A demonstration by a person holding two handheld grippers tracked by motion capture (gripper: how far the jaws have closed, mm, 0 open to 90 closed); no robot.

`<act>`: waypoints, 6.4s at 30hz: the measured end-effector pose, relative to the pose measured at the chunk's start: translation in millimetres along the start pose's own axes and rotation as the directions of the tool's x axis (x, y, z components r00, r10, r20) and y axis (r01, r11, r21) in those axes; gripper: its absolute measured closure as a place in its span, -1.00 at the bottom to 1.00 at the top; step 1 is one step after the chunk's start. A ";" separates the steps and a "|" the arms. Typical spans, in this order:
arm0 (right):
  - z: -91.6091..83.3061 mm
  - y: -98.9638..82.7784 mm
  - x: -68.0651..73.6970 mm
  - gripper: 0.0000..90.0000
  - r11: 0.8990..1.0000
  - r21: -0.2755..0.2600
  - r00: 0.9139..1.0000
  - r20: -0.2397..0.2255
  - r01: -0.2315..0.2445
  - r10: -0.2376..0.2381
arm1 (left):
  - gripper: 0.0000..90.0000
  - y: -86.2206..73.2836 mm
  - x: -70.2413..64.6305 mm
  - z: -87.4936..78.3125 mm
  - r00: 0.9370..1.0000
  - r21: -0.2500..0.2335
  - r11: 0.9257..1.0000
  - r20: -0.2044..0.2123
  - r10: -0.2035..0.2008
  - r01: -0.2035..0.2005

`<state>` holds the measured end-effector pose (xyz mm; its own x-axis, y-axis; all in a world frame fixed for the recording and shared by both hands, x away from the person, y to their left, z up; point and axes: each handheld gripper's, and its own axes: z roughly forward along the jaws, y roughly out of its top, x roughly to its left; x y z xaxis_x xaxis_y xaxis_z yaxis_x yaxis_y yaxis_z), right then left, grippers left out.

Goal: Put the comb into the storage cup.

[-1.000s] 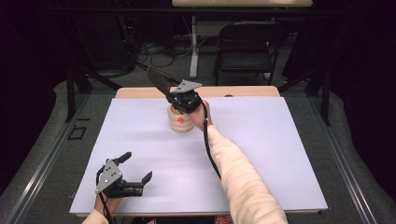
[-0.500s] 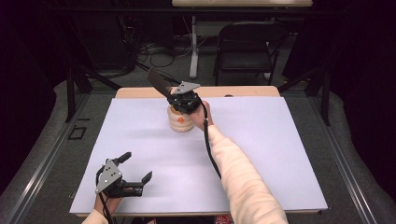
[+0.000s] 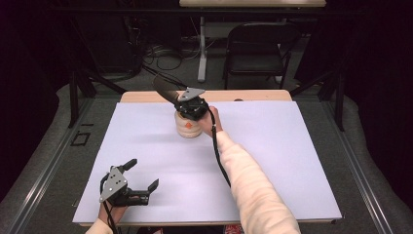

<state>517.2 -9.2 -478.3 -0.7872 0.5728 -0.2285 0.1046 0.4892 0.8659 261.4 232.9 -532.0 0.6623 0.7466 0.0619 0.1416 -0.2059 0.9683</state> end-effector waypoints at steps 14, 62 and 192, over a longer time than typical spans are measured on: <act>1.1 -4.7 -3.2 0.61 0.999 0.039 1.000 -0.015 -0.004 0.004 | -1.00 0.1 0.1 0.0 1.000 -0.002 1.000 0.001 -0.004 0.004; -98.8 -17.3 -9.4 -1.00 0.968 0.220 0.970 -0.183 -0.119 0.161 | -1.00 -0.1 -0.8 1.0 1.000 0.009 1.000 -0.001 0.006 -0.006; -284.9 -163.1 50.6 -1.00 0.969 0.127 0.976 -0.022 -0.214 0.218 | -1.00 -0.3 -2.5 3.5 1.000 0.020 1.000 -0.002 0.005 -0.005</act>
<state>287.2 -247.4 -504.3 -0.7584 0.6513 -0.0242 0.3472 0.4351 0.8308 262.2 228.9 -533.3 0.6614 0.7470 0.0677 0.1531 -0.2228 0.9628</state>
